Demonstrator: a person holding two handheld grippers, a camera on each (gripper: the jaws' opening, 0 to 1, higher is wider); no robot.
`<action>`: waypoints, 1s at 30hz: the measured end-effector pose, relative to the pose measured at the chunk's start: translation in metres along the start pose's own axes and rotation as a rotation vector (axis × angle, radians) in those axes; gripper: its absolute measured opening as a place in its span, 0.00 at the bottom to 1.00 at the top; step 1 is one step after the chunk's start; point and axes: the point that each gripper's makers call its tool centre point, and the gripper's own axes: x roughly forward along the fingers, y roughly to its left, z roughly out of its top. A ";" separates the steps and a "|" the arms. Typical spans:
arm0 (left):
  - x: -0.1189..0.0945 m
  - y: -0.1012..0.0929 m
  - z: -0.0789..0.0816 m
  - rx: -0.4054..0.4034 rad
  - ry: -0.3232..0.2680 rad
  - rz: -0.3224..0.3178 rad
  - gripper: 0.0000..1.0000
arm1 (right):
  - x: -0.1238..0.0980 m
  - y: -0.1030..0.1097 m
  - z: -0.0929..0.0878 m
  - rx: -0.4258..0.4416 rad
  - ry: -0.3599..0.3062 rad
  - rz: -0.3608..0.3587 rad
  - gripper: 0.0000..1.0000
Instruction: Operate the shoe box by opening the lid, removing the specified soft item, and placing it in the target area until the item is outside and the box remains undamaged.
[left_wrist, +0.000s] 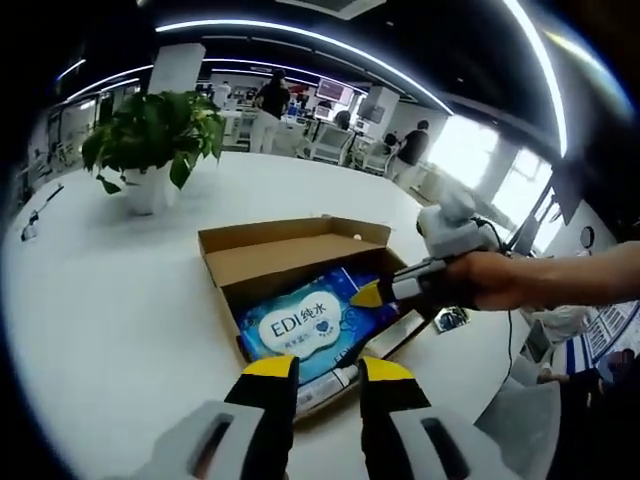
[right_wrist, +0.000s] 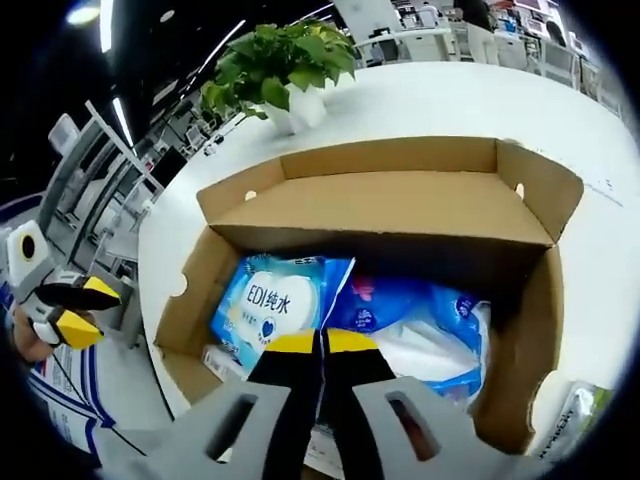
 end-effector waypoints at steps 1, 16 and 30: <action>0.003 -0.002 0.000 0.004 0.006 -0.007 0.24 | -0.003 -0.003 0.002 0.004 -0.007 -0.003 0.00; 0.042 -0.022 0.019 0.052 0.039 -0.055 0.24 | -0.049 -0.037 0.003 0.065 -0.076 -0.031 0.00; 0.100 0.005 -0.005 -0.012 0.182 0.033 0.24 | -0.072 -0.039 -0.010 0.073 -0.077 -0.040 0.00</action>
